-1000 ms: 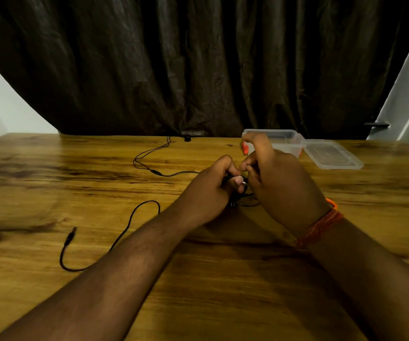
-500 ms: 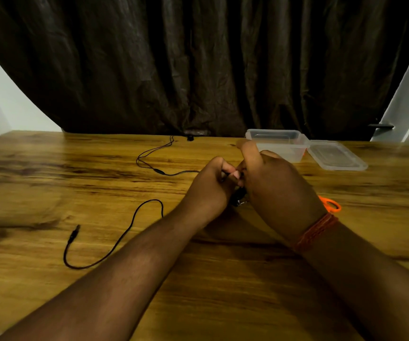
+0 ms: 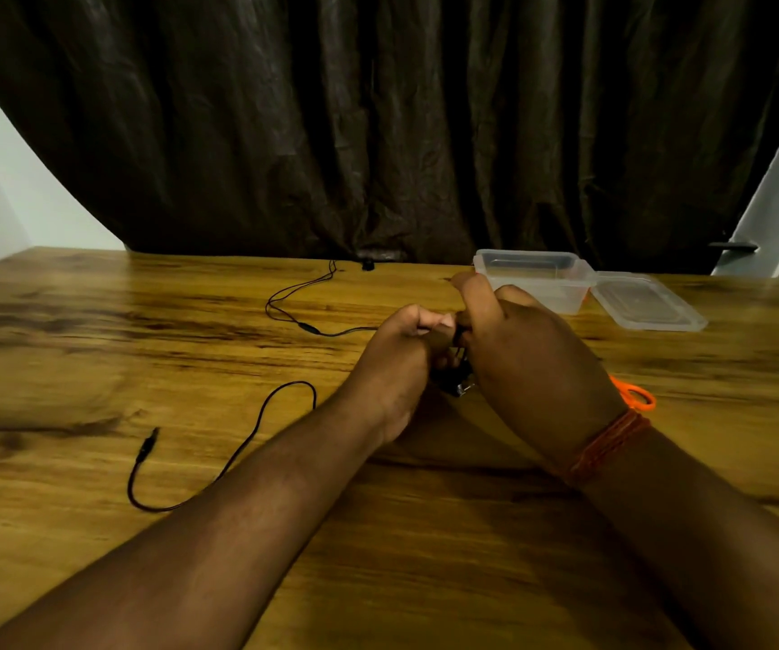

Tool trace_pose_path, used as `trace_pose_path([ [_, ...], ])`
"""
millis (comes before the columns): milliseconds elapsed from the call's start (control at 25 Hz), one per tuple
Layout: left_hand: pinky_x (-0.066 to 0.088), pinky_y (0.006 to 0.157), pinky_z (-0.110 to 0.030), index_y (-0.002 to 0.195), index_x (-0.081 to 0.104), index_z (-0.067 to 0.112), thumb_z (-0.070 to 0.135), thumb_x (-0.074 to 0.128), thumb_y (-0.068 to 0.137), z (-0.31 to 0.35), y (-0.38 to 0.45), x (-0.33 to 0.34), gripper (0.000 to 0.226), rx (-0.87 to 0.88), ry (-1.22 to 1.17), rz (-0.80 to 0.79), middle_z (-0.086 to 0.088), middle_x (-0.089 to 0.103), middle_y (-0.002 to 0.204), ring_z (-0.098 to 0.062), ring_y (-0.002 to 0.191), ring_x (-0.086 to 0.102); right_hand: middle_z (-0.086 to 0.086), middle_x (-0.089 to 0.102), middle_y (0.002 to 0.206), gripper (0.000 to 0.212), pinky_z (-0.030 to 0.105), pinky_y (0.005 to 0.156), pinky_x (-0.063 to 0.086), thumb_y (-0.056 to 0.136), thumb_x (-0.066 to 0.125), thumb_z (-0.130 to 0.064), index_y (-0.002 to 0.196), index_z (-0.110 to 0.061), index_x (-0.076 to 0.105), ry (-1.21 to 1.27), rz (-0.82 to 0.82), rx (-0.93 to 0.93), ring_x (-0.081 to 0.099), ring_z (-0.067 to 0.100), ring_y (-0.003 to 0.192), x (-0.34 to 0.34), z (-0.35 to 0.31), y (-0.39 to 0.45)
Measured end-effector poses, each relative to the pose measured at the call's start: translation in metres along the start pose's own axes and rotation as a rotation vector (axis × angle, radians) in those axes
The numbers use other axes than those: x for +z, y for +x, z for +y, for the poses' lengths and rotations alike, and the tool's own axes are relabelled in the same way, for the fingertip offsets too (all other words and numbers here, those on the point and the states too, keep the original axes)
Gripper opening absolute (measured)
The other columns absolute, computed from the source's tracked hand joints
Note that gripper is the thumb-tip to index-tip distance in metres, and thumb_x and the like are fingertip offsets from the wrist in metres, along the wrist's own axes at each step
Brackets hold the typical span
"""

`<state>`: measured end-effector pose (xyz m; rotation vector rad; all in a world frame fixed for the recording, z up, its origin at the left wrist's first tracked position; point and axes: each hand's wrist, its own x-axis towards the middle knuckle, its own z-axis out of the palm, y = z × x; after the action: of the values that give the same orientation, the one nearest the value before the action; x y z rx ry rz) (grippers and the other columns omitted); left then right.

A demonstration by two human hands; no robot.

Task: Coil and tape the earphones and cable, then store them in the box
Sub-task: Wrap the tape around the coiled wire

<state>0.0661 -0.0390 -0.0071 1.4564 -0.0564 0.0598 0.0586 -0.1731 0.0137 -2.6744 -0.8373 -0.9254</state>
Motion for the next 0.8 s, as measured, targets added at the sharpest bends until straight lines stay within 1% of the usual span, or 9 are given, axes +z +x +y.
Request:
trace_pose_path([
  [80,0.044,0.070,-0.027,0.095,0.059,0.007,0.010,0.053,0.097,0.000,0.003,0.000,0.007,-0.014,-0.088,-0.004,-0.013,0.062,0.092,-0.012,0.069,0.053,0.009,0.063,0.092,0.059,0.025,0.058,0.039,0.081,0.070,-0.013,0.133,-0.016,0.041,0.019,0.006,0.011,0.061,0.023,0.079,0.001,0.003,0.000],
  [120,0.044,0.070,-0.026,0.095,0.059,0.006,0.007,0.054,0.096,0.000,0.004,0.000,0.006,-0.018,-0.128,-0.006,-0.014,0.062,0.090,-0.011,0.066,0.053,0.008,0.063,0.096,0.061,0.026,0.060,0.045,0.084,0.068,-0.014,0.136,-0.018,0.037,0.035,0.009,0.022,0.062,0.022,0.081,0.002,0.005,0.001],
  [200,0.044,0.070,-0.026,0.092,0.059,0.006,0.004,0.053,0.095,0.002,0.005,-0.001,0.007,-0.019,-0.176,-0.011,-0.013,0.061,0.085,-0.010,0.062,0.053,0.006,0.063,0.102,0.061,0.033,0.066,0.054,0.087,0.065,-0.014,0.138,-0.021,0.033,0.072,0.025,0.031,0.063,0.022,0.085,0.003,0.008,0.002],
  [280,0.044,0.073,-0.029,0.089,0.058,0.007,0.005,0.052,0.095,0.003,0.006,-0.002,0.009,-0.019,-0.188,-0.016,-0.011,0.059,0.080,-0.009,0.060,0.051,0.005,0.063,0.102,0.053,0.039,0.068,0.056,0.089,0.063,-0.015,0.135,-0.022,0.037,0.101,0.050,0.019,0.062,0.021,0.087,0.000,0.008,0.002],
  [360,0.043,0.073,-0.031,0.088,0.056,0.008,0.007,0.051,0.095,0.004,0.006,-0.002,0.009,-0.023,-0.199,-0.005,-0.008,0.058,0.075,-0.009,0.058,0.049,0.003,0.063,0.099,0.045,0.041,0.065,0.055,0.088,0.064,-0.013,0.127,-0.021,0.046,0.088,0.070,-0.019,0.058,0.020,0.087,-0.003,0.008,0.003],
  [440,0.044,0.068,-0.030,0.088,0.056,0.009,0.007,0.051,0.094,0.006,0.006,-0.002,0.008,-0.028,-0.223,0.013,-0.008,0.058,0.074,-0.011,0.059,0.049,0.001,0.065,0.098,0.041,0.042,0.061,0.054,0.086,0.065,-0.011,0.123,-0.019,0.052,0.058,0.096,-0.056,0.058,0.021,0.087,-0.004,0.008,0.002],
  [520,0.046,0.065,-0.026,0.088,0.056,0.010,0.007,0.050,0.096,0.008,0.005,-0.002,0.010,-0.042,-0.253,0.027,-0.008,0.059,0.076,-0.011,0.060,0.051,0.001,0.068,0.101,0.040,0.043,0.062,0.054,0.087,0.062,-0.012,0.125,-0.019,0.052,0.066,0.109,-0.071,0.061,0.023,0.088,-0.003,0.009,0.002],
  [680,0.047,0.068,-0.026,0.088,0.056,0.011,0.005,0.049,0.097,0.010,0.003,-0.002,0.013,-0.033,-0.322,0.026,-0.009,0.061,0.080,-0.009,0.059,0.052,-0.001,0.068,0.109,0.041,0.038,0.073,0.056,0.092,0.059,-0.014,0.131,-0.021,0.049,0.257,0.130,-0.034,0.066,0.017,0.092,0.002,0.011,0.001],
  [800,0.047,0.063,-0.024,0.084,0.055,0.011,0.001,0.049,0.096,0.011,0.004,0.000,0.016,0.013,-0.314,0.063,-0.006,0.059,0.076,-0.008,0.055,0.049,-0.009,0.067,0.102,0.043,0.028,0.081,0.056,0.089,0.065,-0.010,0.128,-0.023,0.052,0.474,0.161,0.069,0.064,0.005,0.094,0.008,0.009,0.001],
])
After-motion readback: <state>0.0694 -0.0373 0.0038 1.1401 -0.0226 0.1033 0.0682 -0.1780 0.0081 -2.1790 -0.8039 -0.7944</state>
